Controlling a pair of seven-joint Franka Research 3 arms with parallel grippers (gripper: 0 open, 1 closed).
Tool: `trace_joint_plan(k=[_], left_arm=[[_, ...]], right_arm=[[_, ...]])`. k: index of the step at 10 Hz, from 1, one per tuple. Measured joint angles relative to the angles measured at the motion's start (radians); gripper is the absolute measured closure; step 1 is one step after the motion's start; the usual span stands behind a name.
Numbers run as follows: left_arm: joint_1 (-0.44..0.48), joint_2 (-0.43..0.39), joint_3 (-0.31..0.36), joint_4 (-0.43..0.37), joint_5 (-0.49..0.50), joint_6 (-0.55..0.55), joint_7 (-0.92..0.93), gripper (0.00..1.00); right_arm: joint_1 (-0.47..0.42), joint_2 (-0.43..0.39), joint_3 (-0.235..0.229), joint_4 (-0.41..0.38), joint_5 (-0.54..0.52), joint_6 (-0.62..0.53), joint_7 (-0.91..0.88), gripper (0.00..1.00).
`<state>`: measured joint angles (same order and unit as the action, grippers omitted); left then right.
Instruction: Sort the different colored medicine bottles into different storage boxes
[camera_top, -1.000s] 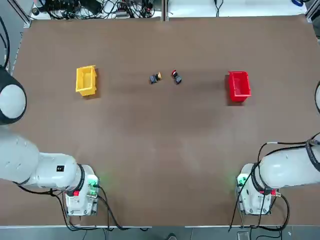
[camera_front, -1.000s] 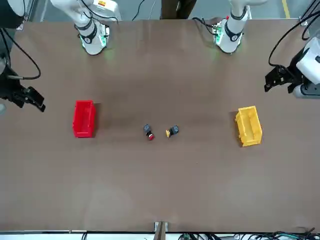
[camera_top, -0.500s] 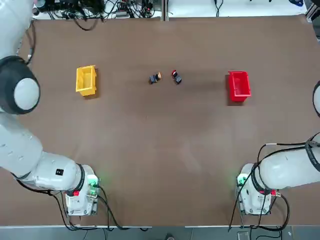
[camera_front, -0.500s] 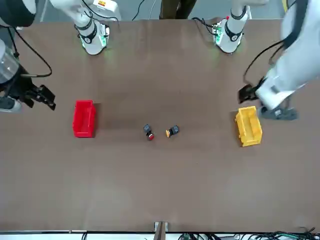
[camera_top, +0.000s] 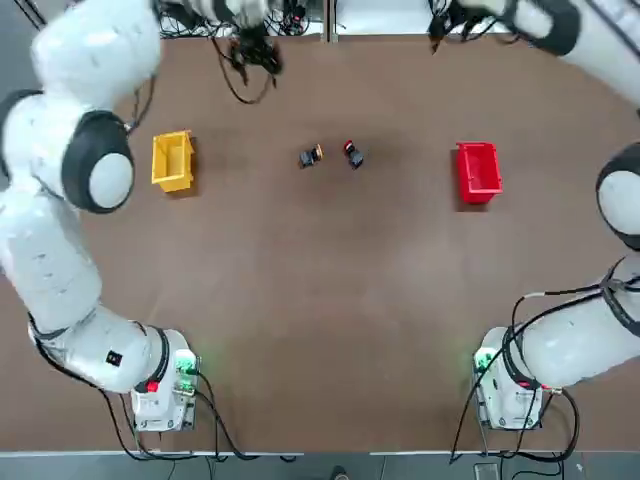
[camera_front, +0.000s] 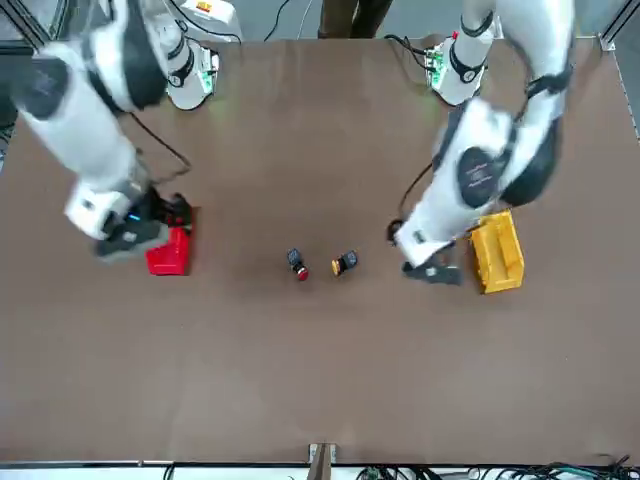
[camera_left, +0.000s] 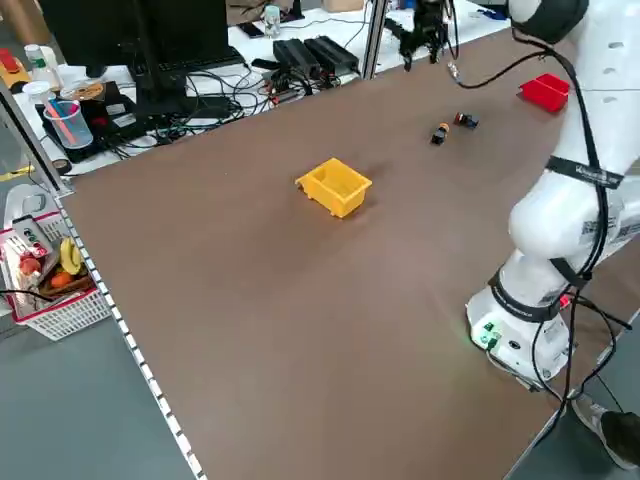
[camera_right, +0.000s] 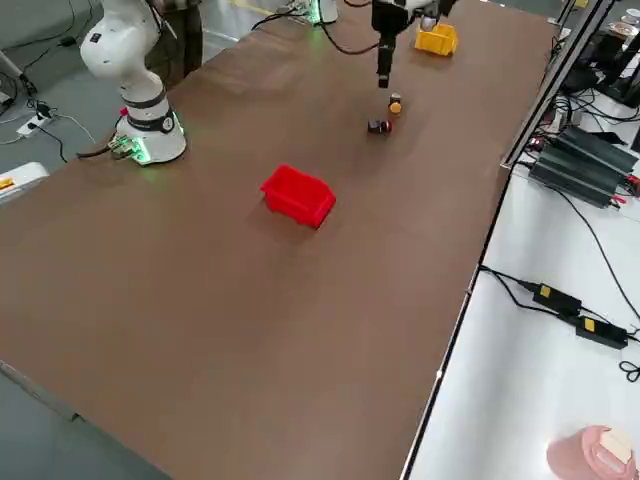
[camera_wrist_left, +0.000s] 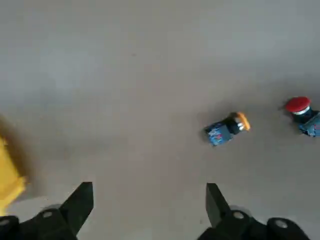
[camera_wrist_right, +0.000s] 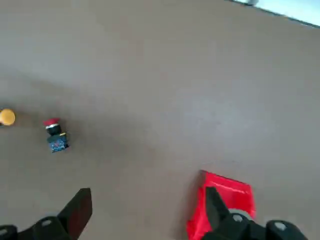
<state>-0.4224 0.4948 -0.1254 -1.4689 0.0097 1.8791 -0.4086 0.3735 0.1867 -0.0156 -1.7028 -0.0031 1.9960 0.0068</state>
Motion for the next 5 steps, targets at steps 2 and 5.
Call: trace_joint_plan(k=[2, 5], left_arm=[[-0.078, 0.107, 0.0, 0.0, 0.035, 0.106, -0.088, 0.06], [-0.107, 0.207, 0.0, -0.001, 0.038, 0.202, -0.109, 0.1]], right_arm=[[0.109, 0.098, 0.003, -0.01, 0.002, 0.121, 0.0, 0.0], [0.202, 0.256, 0.001, -0.02, 0.003, 0.322, 0.066, 0.0]])
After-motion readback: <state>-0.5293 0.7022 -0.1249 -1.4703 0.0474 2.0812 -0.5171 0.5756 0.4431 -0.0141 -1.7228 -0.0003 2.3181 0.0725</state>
